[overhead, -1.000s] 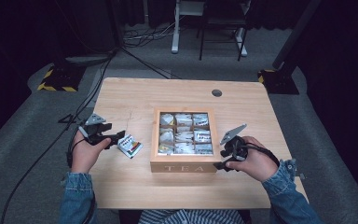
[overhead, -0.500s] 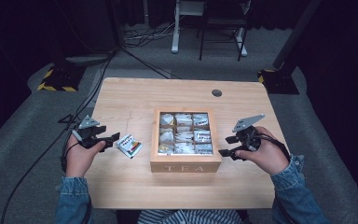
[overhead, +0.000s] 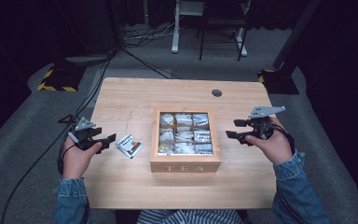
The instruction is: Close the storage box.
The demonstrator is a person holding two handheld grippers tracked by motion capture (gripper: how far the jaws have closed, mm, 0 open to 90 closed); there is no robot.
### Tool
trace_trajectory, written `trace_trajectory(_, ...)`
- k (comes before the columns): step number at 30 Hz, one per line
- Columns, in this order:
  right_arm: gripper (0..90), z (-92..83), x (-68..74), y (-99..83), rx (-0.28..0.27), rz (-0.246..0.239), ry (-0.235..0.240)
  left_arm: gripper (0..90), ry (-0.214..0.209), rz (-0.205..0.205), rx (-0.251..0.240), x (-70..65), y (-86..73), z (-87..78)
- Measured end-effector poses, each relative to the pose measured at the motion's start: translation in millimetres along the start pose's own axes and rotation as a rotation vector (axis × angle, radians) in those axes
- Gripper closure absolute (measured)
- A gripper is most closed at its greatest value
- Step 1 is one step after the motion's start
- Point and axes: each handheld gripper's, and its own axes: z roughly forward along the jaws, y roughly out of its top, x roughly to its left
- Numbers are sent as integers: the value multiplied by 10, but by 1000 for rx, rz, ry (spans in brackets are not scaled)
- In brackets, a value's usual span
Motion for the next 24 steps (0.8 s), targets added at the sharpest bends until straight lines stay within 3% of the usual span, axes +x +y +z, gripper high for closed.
trace_trajectory(5, 370, -13, -114, -50, -65, 0, -7, 297, -1, -5, 1, 14, -10, 14)
trace_trajectory(11, 372, -46, -325, -168, -134, 39, -65, 297, -4, -7, -2, 25, -9, 31)
trace_trajectory(18, 376, -105, -600, -369, -187, 100, -125, 296, -9, -5, 3, 36, -4, 67)
trace_trajectory(24, 376, -110, -724, -476, -204, 119, -163, 297, -6, -14, 7, 58, -15, 79)
